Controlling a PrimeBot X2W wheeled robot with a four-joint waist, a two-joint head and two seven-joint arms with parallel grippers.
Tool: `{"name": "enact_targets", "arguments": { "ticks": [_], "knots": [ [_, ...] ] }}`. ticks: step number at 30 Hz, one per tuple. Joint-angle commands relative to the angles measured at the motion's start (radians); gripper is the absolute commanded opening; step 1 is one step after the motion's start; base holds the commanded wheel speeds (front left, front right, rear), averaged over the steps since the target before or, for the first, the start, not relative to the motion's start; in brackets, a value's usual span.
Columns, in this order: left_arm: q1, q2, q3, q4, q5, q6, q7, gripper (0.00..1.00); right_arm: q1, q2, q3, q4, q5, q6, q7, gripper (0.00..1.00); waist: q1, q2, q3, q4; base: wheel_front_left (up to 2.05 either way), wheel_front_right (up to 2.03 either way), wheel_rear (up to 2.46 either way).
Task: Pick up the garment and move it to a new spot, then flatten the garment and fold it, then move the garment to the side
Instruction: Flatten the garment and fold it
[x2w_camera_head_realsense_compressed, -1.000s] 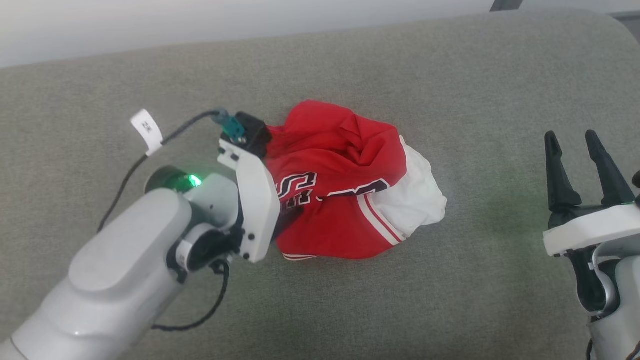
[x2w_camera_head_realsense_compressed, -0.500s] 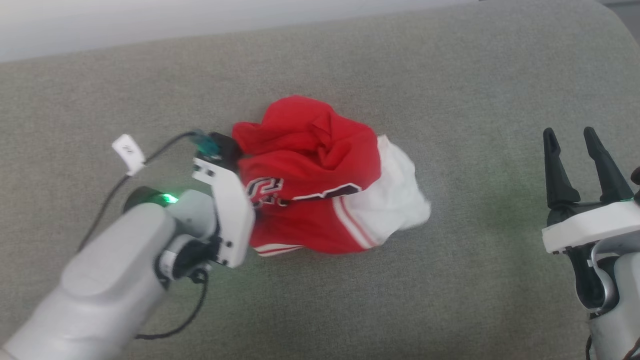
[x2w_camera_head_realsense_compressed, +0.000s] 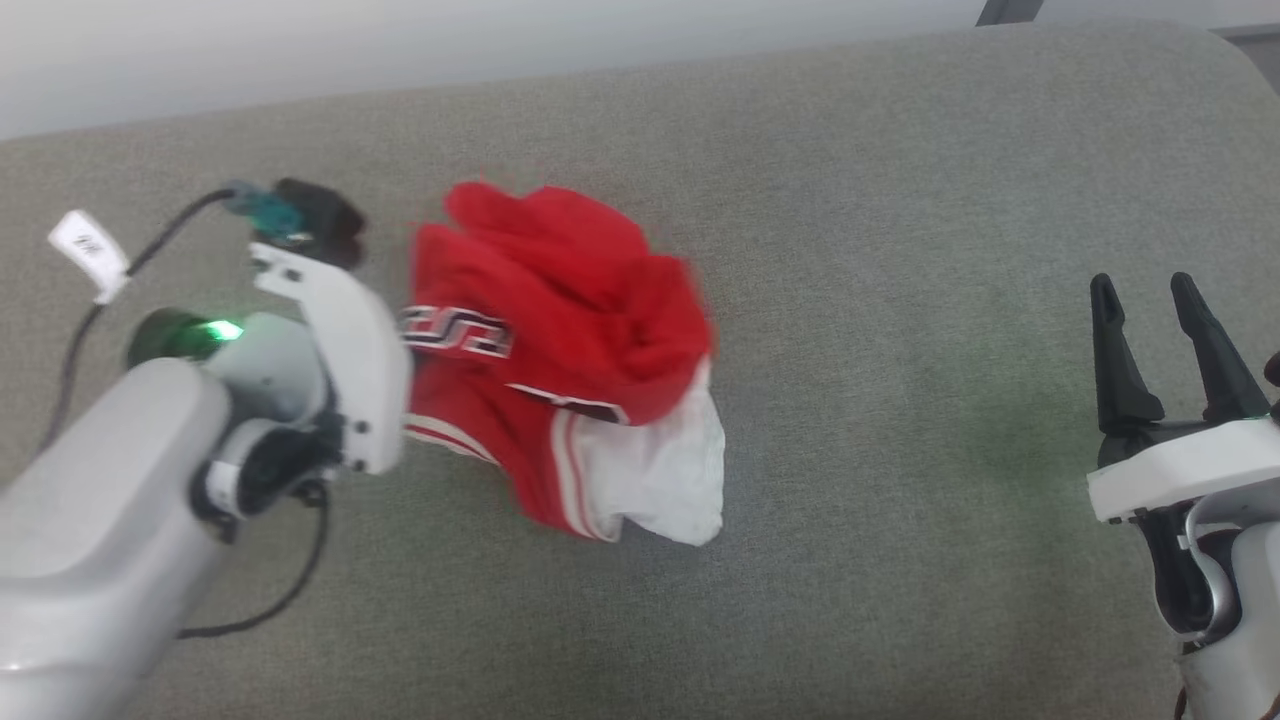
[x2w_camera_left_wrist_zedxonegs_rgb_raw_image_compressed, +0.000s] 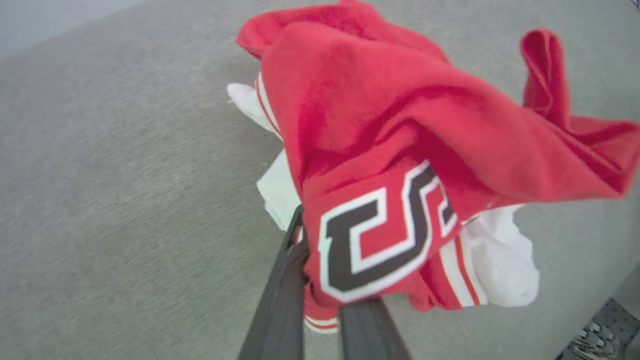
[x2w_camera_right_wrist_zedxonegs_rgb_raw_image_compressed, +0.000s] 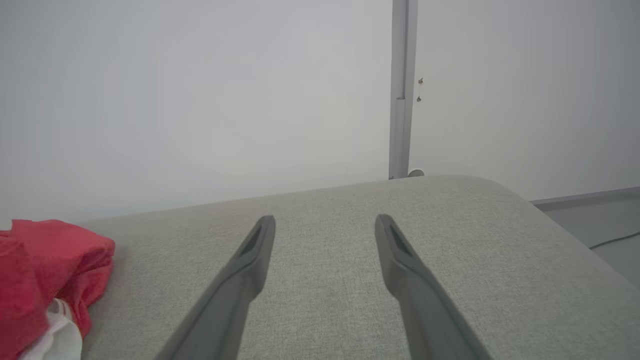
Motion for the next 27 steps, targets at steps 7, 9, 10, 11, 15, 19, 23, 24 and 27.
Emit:
{"name": "enact_targets", "arguments": {
  "ticks": [7,9,10,11,15,19,23,24,27],
  "knots": [
    [0.021,-0.082,-0.057,-0.164,-0.039,0.028,0.078,0.00,-0.005,-0.004,-0.002,-0.009,0.000,0.000,0.003,1.00,0.0000,-0.0001,0.009,0.000,0.00,0.00,0.00],
    [0.027,-0.092,-0.085,-0.190,-0.027,0.028,0.099,0.00,-0.011,-0.005,-0.002,-0.008,0.002,0.000,0.002,1.00,0.0000,-0.0001,0.014,-0.001,0.00,0.00,0.00],
    [0.030,-0.099,-0.101,-0.198,-0.018,0.025,0.104,0.00,-0.013,-0.005,-0.002,-0.008,0.002,0.000,0.002,1.00,0.0000,-0.0001,0.017,-0.002,0.00,0.00,0.00],
    [0.035,-0.107,-0.115,-0.203,-0.012,0.020,0.105,0.00,-0.014,-0.005,-0.002,-0.007,0.002,0.000,0.001,1.00,0.0000,-0.0001,0.019,-0.003,0.00,0.00,0.00],
    [0.056,-0.136,-0.156,-0.172,-0.006,-0.003,0.100,0.45,-0.025,-0.001,0.001,-0.003,0.004,0.000,-0.004,1.00,0.0000,-0.0001,0.027,-0.006,0.00,0.00,0.00],
    [0.058,-0.156,-0.181,-0.135,0.005,-0.031,0.091,1.00,-0.030,0.003,0.005,0.002,0.004,0.000,-0.006,1.00,0.0000,-0.0001,0.029,-0.008,0.00,0.00,0.00],
    [0.031,-0.161,-0.175,-0.111,0.010,-0.050,0.076,1.00,-0.032,0.002,0.009,0.010,0.003,0.000,-0.008,1.00,0.0000,-0.0001,0.020,-0.009,0.00,0.00,0.00],
    [0.029,-0.160,-0.170,-0.111,0.004,-0.052,0.075,1.00,-0.029,0.001,0.009,0.012,0.003,0.000,-0.009,1.00,0.0000,-0.0001,0.015,-0.009,0.00,0.00,0.00],
    [0.011,-0.143,-0.155,-0.131,-0.010,-0.052,0.092,1.00,-0.017,0.001,0.008,0.017,-0.003,0.000,-0.011,1.00,0.0000,-0.0001,-0.002,-0.007,0.00,0.00,0.00]
  ]
}}
